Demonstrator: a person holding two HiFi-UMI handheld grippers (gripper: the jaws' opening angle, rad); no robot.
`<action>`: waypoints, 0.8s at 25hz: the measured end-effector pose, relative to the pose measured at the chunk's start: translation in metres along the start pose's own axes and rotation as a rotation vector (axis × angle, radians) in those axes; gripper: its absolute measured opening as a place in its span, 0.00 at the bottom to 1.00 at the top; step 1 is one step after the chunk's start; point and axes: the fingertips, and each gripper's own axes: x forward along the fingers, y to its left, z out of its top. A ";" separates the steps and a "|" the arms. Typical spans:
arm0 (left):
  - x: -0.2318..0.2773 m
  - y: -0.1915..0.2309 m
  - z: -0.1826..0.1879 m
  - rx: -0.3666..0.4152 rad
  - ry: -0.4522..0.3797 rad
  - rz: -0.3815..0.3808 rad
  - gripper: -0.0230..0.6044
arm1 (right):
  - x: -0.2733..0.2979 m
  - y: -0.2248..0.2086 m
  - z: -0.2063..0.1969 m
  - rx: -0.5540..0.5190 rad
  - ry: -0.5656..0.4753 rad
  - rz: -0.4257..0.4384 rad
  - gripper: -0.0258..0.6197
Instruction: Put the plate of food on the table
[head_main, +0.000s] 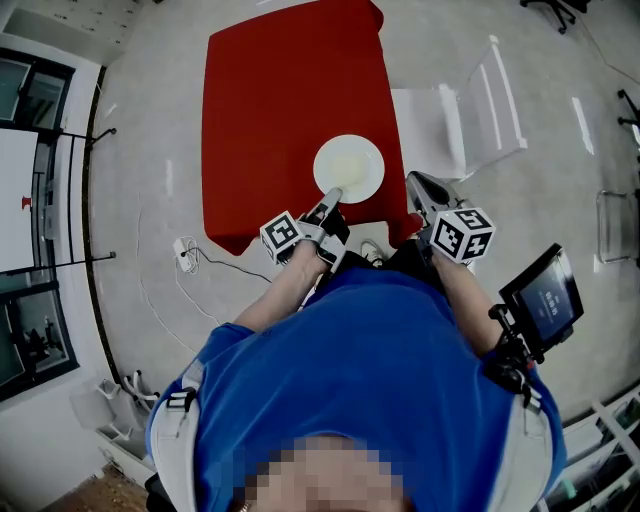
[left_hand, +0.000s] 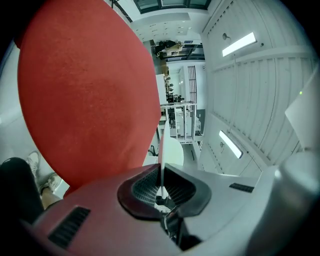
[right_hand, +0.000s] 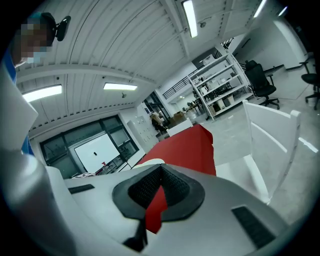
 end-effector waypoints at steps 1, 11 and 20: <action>0.000 0.002 0.000 -0.004 0.003 0.005 0.06 | 0.000 0.000 0.000 0.001 -0.001 -0.004 0.04; -0.001 0.013 0.003 -0.032 0.002 0.047 0.06 | 0.002 0.006 0.000 -0.001 0.031 -0.023 0.04; -0.005 0.027 0.004 -0.060 -0.023 0.079 0.06 | 0.000 0.009 -0.014 0.003 0.077 -0.016 0.04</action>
